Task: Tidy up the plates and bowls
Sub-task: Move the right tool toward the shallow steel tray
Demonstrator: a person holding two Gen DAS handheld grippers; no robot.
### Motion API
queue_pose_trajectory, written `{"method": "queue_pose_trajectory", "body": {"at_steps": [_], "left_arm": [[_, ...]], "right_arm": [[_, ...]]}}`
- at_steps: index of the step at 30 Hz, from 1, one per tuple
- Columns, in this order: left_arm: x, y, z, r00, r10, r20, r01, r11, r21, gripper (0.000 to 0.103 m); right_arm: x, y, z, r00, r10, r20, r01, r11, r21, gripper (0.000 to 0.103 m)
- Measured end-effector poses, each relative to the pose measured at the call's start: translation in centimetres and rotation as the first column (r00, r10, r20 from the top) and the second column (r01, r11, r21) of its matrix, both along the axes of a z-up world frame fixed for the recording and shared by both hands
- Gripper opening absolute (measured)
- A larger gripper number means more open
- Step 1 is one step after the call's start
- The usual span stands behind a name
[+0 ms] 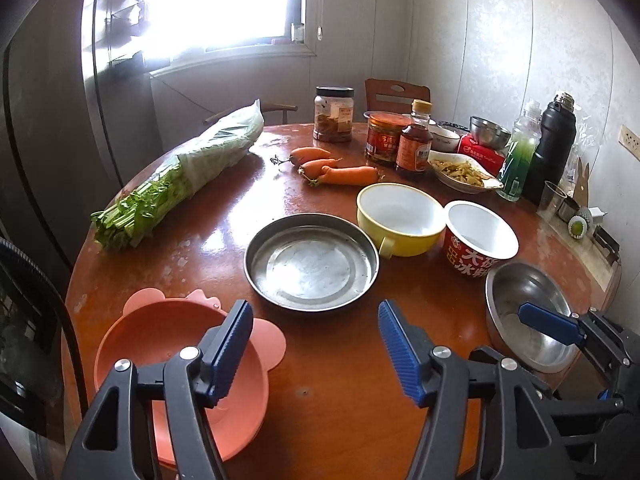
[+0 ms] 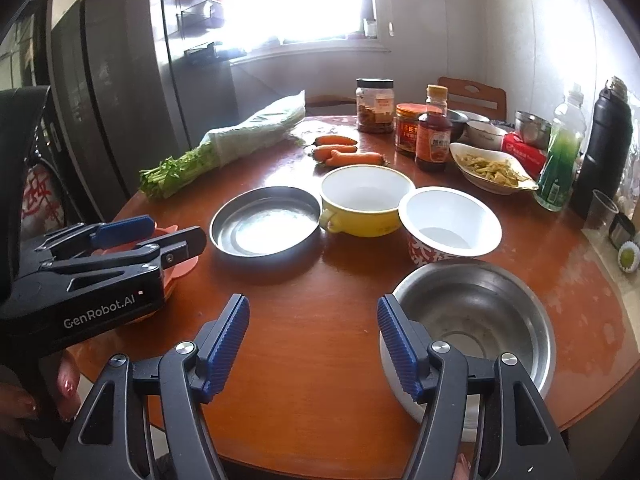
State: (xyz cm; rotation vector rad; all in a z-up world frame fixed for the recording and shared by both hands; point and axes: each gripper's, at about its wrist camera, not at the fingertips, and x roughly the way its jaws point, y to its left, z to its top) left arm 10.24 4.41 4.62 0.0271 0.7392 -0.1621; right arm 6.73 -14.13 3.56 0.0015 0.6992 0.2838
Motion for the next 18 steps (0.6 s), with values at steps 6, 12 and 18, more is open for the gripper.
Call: {"method": "queue_pose_trajectory", "body": {"at_steps": [6,12,18], "left_arm": [[0.8,0.7,-0.3,1.000,0.004,-0.015,-0.004,1.000,-0.014,0.065],[1.7,1.9,-0.4,0.999,0.022,-0.035,-0.023,1.000,-0.010,0.066],[2.5,4.4,0.3,0.997,0.070,-0.022,-0.070,0.998,-0.008,0.074]], "right_arm": [[0.9,0.1,-0.3,1.000,-0.007,-0.008,0.007,1.000,0.017,0.070],[2.5,1.3,-0.8,0.999,0.014,-0.029,-0.013,1.000,0.015,0.073],[4.6,3.4,-0.4,0.999,0.042,-0.035,-0.042,0.999,-0.008,0.073]]}}
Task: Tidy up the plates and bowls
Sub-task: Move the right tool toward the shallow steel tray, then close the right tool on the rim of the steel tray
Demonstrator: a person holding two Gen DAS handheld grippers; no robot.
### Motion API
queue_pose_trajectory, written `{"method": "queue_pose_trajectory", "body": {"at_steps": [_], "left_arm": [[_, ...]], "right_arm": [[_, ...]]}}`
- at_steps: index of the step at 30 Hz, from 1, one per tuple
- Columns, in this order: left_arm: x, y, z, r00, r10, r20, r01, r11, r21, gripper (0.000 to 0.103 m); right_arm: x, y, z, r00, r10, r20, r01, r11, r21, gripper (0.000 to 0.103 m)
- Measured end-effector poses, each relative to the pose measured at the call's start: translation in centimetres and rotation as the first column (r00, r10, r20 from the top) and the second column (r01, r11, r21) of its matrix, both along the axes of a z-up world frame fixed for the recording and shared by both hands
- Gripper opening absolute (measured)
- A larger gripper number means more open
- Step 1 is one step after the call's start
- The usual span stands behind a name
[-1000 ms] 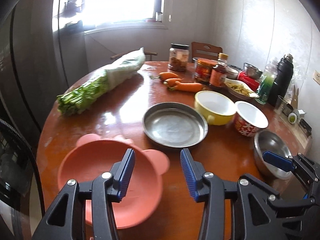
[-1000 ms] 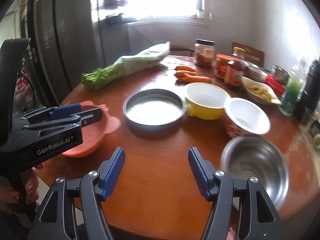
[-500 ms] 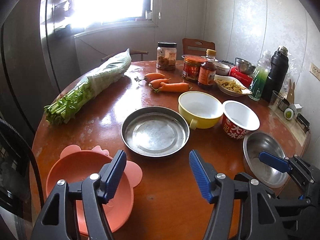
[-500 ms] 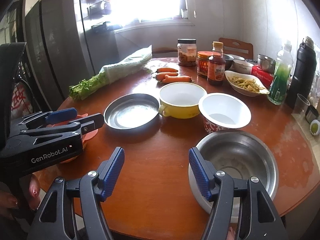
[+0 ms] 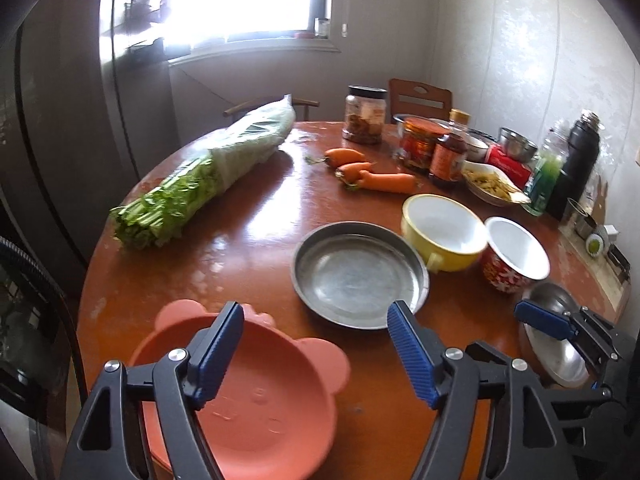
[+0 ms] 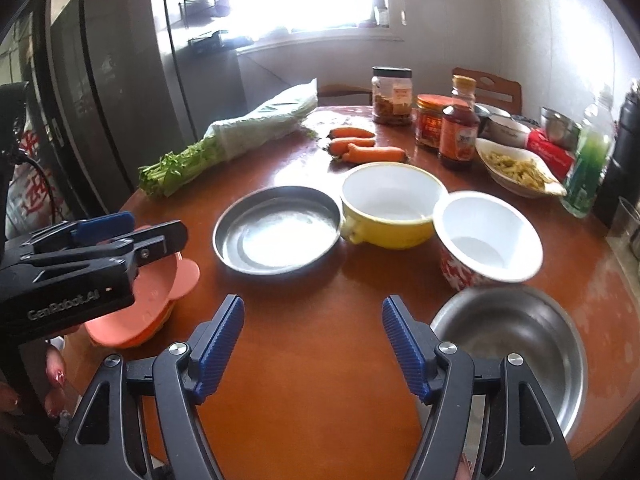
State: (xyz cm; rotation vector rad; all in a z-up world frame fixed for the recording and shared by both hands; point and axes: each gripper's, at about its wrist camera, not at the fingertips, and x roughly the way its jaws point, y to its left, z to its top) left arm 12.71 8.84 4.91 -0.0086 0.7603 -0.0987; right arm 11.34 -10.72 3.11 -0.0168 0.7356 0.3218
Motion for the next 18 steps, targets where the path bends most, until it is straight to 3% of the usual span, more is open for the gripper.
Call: {"method": "queue_pose_trajectory", "body": {"at_steps": [14,18], "left_arm": [[1.3,3.7,-0.3,0.999,0.031,-0.013,-0.032,0.999,-0.020,0.074],[1.5,3.8,-0.7,1.000,0.016,-0.025,-0.017,1.000,-0.021,0.074]], "right_arm": [[6.1,6.1,-1.2,0.996,0.085,-0.028,-0.087,0.992,-0.092,0.073],[7.4,7.1,-2.1,0.993,0.105,-0.059,-0.111,0.988,-0.108,0.064]]}}
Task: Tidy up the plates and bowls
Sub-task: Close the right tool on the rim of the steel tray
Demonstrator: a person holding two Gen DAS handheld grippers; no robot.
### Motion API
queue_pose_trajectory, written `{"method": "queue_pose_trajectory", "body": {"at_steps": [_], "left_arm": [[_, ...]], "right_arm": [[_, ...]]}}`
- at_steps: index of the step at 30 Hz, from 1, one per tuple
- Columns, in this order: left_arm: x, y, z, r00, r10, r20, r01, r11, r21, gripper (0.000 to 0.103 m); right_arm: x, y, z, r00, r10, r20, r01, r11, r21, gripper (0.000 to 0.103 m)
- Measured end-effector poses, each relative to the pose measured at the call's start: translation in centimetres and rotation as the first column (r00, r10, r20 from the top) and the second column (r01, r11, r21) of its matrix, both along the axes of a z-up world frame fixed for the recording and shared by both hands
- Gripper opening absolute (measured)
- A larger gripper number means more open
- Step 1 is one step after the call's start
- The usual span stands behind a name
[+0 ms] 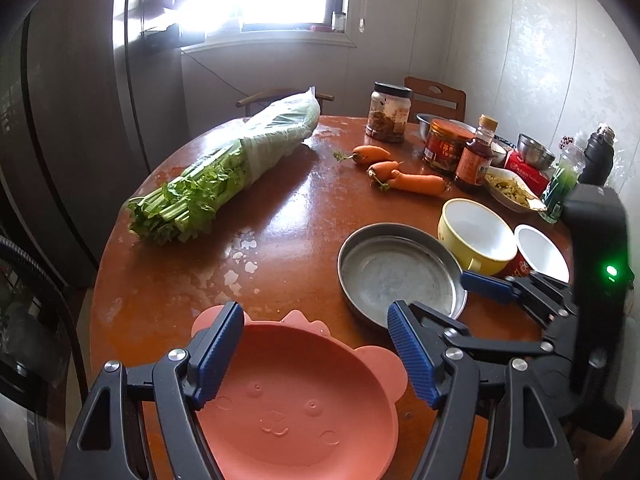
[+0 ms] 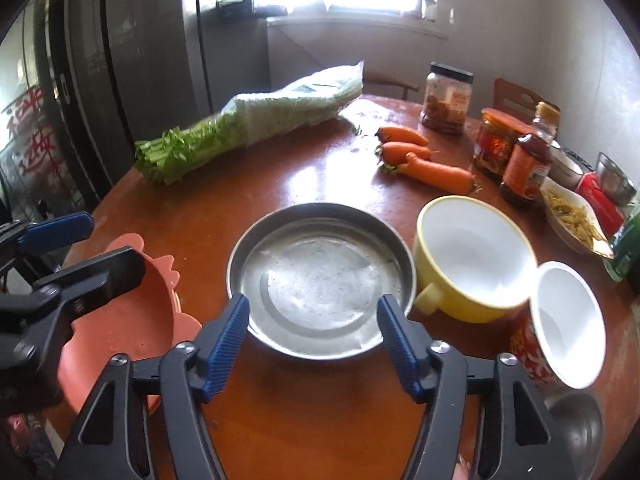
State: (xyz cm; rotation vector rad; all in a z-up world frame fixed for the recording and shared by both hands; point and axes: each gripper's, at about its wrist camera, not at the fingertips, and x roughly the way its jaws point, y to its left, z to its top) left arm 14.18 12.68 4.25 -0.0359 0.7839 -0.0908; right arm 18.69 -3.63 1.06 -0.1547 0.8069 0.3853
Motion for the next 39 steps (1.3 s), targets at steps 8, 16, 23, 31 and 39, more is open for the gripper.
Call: {"method": "queue_pose_trajectory", "body": {"at_steps": [8,16,23,31,39], "left_arm": [[-0.4,-0.7,-0.2,1.000,-0.021,-0.009,0.021,1.000,0.008,0.074],[-2.6,-2.2,-0.4,0.999,-0.051,-0.009,0.051,0.999,0.011,0.074],[-5.6,-4.2,-1.3,0.996,-0.081,-0.023,0.081,0.997,0.005,0.074],[-9.1,-6.2,-3.0,0.992,-0.113,-0.058,0.114,0.993,0.022,0.074],[-10.3,-7.1,-3.6,0.992,-0.103,-0.072,0.106,0.994,0.031,0.074]], "right_arm": [[1.4,0.6,-2.2,0.995,0.023,-0.102,-0.030,0.997,-0.067,0.047],[-2.5,-1.5,-2.2,0.988,0.069,-0.139,-0.077,0.996,-0.047,0.047],[-7.4,-3.3,-2.3,0.984,0.111,-0.142,-0.116,0.993,-0.027,0.047],[-12.0,-5.3,-2.4,0.983,0.144,-0.117,-0.147,0.989,-0.017,0.047],[-14.8,-6.6,-2.3,0.986,0.147,-0.076,-0.149,0.988,-0.029,0.047]]}}
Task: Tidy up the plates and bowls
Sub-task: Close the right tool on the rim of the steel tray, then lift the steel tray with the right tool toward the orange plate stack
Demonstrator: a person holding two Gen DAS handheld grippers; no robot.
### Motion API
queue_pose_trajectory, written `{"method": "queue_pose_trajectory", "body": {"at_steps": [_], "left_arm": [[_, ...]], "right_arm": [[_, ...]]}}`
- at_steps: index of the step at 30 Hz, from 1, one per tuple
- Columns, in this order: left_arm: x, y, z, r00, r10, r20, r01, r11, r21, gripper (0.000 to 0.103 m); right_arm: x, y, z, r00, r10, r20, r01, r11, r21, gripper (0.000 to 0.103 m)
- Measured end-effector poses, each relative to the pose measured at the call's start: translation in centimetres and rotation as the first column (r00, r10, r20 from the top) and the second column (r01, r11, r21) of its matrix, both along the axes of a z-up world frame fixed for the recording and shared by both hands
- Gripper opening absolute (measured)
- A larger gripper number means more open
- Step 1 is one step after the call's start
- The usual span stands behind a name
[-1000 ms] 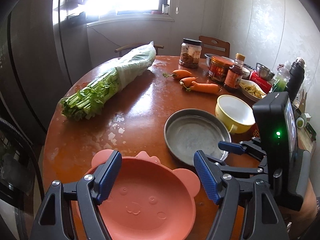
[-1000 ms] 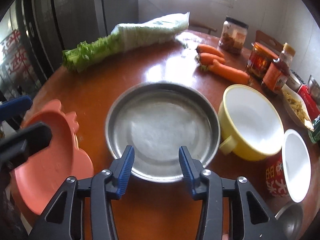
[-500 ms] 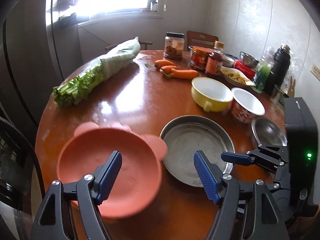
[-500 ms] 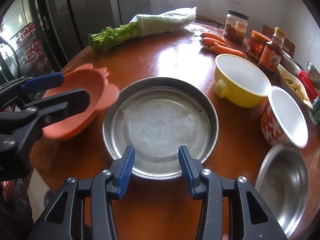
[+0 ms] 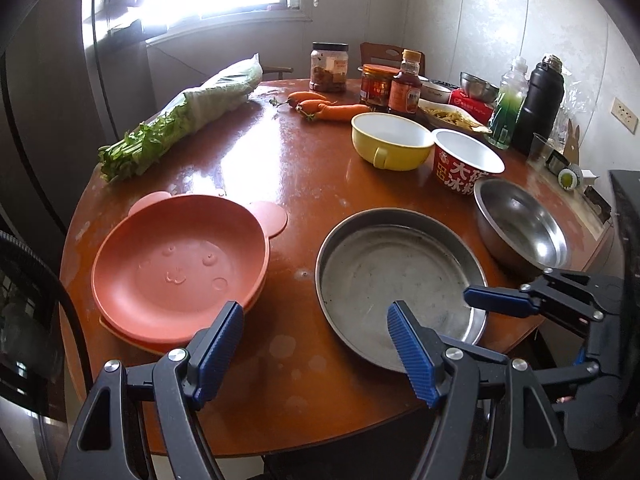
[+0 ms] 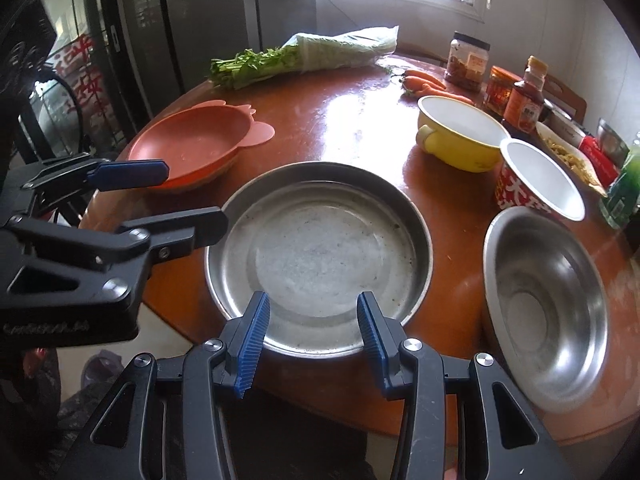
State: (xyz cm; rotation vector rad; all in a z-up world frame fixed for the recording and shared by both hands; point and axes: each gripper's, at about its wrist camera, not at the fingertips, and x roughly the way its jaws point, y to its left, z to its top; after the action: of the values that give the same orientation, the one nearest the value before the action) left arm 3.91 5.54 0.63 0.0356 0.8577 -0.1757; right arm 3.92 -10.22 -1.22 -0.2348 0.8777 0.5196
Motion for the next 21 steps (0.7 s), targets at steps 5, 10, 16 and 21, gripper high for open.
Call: {"method": "queue_pose_trajectory", "body": {"at_steps": [5,10,16,21], "left_arm": [[0.0,-0.1,-0.3,1.000,0.018,-0.005,-0.018,1.000,-0.002,0.074],[0.4,-0.4,-0.9,1.000,0.026,-0.012,-0.026,1.000,-0.010,0.074],[0.9,-0.9,-1.8,0.999,0.026,-0.028,-0.027,1.000,-0.009,0.074],[1.2,-1.0,-2.4,0.999,0.032,-0.040,-0.032,0.999,-0.014,0.074]], "right_arm": [[-1.3,-1.4,1.3,0.997,-0.045,0.059,0.043,0.998,0.038,0.047],[-1.5,-3.4,1.6,0.985,-0.152,0.084,0.147,0.987,0.057,0.048],[-0.8,-4.4,0.3,0.980,-0.196,0.038,0.193,0.978,0.080,0.048],[-0.2,-3.7,-0.5,0.979,-0.201,0.033,0.197,0.977,0.086,0.047]]}}
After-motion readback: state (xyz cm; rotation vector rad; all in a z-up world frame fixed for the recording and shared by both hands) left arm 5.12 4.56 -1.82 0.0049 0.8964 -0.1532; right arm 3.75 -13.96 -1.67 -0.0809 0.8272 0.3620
